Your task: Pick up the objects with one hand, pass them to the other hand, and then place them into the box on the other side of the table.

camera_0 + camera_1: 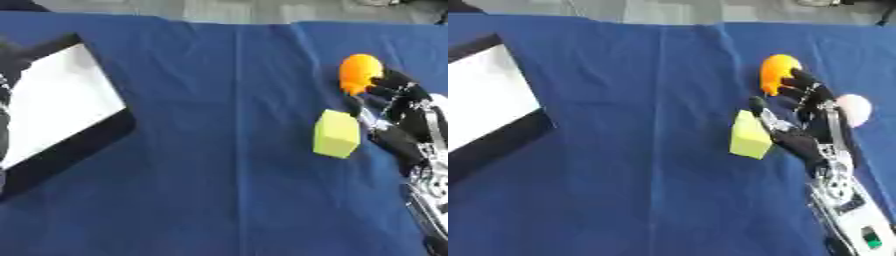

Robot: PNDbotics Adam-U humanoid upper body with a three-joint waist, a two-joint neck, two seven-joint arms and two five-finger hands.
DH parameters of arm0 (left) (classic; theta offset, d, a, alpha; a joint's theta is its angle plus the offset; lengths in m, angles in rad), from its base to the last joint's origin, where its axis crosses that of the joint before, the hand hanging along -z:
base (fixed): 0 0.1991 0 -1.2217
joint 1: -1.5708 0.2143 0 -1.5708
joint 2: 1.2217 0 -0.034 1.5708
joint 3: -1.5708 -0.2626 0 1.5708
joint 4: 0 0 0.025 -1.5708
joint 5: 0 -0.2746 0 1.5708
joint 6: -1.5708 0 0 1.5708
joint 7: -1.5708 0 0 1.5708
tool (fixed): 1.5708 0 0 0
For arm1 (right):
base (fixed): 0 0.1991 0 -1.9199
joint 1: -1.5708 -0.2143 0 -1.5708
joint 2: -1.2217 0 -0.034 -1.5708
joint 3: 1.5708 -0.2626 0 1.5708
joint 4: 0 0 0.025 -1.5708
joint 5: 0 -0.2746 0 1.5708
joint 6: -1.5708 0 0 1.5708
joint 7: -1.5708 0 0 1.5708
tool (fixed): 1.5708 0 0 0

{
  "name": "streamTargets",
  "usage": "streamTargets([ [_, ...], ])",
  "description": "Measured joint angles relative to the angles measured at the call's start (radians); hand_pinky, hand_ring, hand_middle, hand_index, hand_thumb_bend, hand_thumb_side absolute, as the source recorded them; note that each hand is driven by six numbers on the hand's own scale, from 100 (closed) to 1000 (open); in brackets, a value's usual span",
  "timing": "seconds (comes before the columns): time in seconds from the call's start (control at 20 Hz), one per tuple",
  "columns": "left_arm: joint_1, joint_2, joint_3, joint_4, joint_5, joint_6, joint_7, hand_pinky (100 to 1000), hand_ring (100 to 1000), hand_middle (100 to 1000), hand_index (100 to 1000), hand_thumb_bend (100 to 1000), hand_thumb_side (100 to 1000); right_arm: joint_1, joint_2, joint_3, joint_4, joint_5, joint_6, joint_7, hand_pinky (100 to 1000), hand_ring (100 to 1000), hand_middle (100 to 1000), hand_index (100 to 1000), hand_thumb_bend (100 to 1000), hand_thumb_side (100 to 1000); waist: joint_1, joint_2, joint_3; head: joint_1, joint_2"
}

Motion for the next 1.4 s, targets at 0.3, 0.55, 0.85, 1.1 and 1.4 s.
streamTargets([
  [0.3,0.0,0.0,0.001,0.0,0.0,-0.001,0.001,1000,774,761,832,207,921,-0.005,-0.006,-0.005,0.0,-0.012,-0.005,-0.001,784,796,740,849,574,236,0.0,0.001,0.0,0.0,0.0],
  [0.55,0.002,0.001,0.002,-0.001,0.0,-0.003,0.004,1000,774,761,831,206,923,0.026,-0.074,-0.007,0.0,-0.022,-0.033,0.044,795,818,766,870,597,250,0.0,0.001,-0.006,-0.009,0.0],
  [0.85,0.013,0.003,0.005,-0.001,-0.004,-0.004,0.005,1000,775,761,831,204,925,0.09,-0.217,-0.019,0.0,-0.039,-0.063,0.131,803,824,773,873,612,266,-0.01,0.001,-0.016,-0.008,0.0],
  [1.1,0.018,0.011,0.007,-0.001,-0.005,-0.004,0.006,1000,775,761,831,204,925,0.102,-0.316,-0.04,0.0,-0.076,-0.07,0.165,803,824,773,873,612,266,-0.011,0.0,-0.021,-0.007,0.0],
  [1.4,0.028,0.038,0.006,-0.002,-0.014,-0.003,0.004,1000,776,761,831,197,930,0.123,-0.394,-0.025,-0.001,-0.057,-0.068,0.215,825,824,782,866,640,286,-0.045,0.0,-0.02,-0.008,0.0],
])
